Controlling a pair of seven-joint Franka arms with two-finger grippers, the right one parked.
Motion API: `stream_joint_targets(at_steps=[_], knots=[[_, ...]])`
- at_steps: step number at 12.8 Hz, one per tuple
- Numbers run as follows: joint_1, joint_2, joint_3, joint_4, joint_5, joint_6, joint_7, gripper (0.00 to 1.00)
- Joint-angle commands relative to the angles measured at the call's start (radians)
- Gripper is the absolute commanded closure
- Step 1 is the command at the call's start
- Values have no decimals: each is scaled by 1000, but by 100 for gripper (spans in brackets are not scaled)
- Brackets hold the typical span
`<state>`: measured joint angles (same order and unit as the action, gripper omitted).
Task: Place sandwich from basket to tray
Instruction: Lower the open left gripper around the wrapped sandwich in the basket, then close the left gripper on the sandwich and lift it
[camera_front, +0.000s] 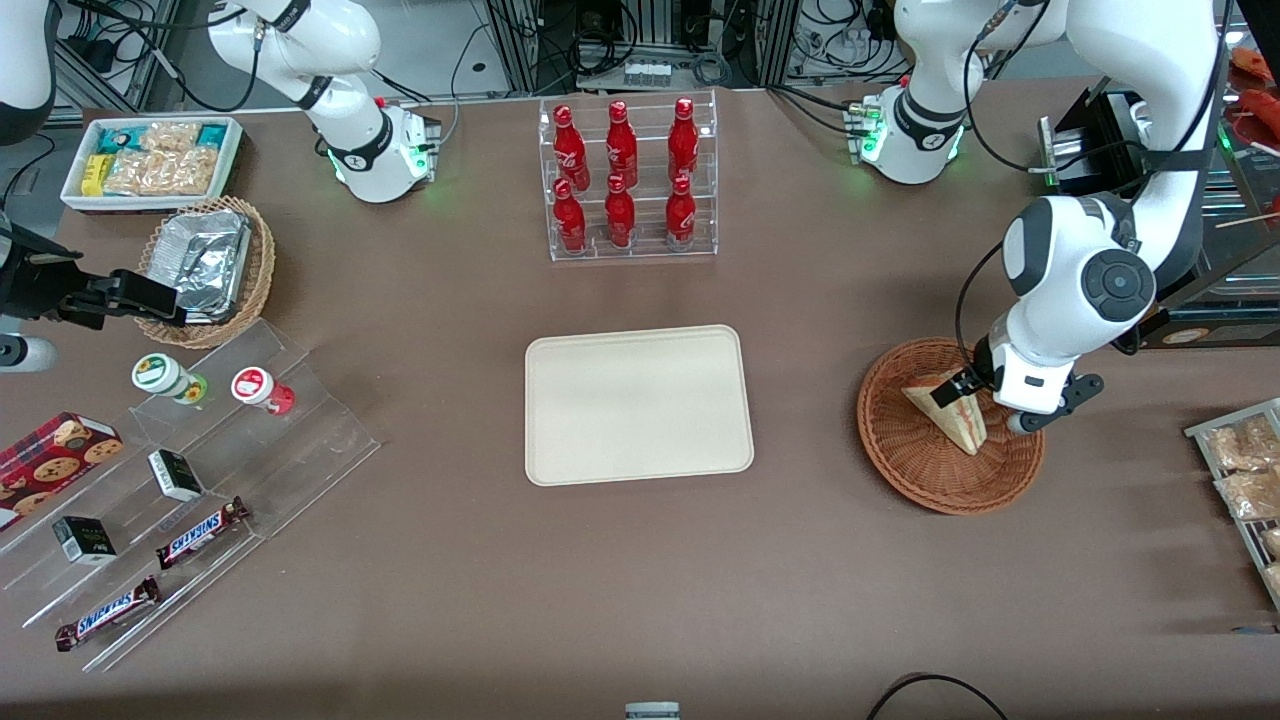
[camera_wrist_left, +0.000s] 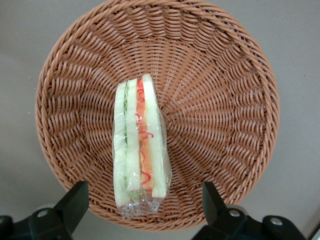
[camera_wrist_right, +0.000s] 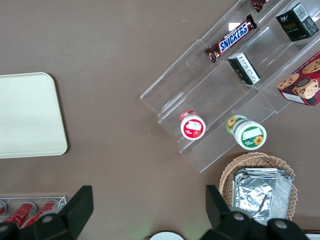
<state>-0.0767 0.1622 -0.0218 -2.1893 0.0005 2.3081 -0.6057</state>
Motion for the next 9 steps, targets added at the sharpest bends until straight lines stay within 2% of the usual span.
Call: stream_joint_targets(at_steps=[1, 9], knots=[[0, -29, 3, -61, -7, 68, -19, 0], [2, 22, 3, -141, -23, 226, -20, 0]])
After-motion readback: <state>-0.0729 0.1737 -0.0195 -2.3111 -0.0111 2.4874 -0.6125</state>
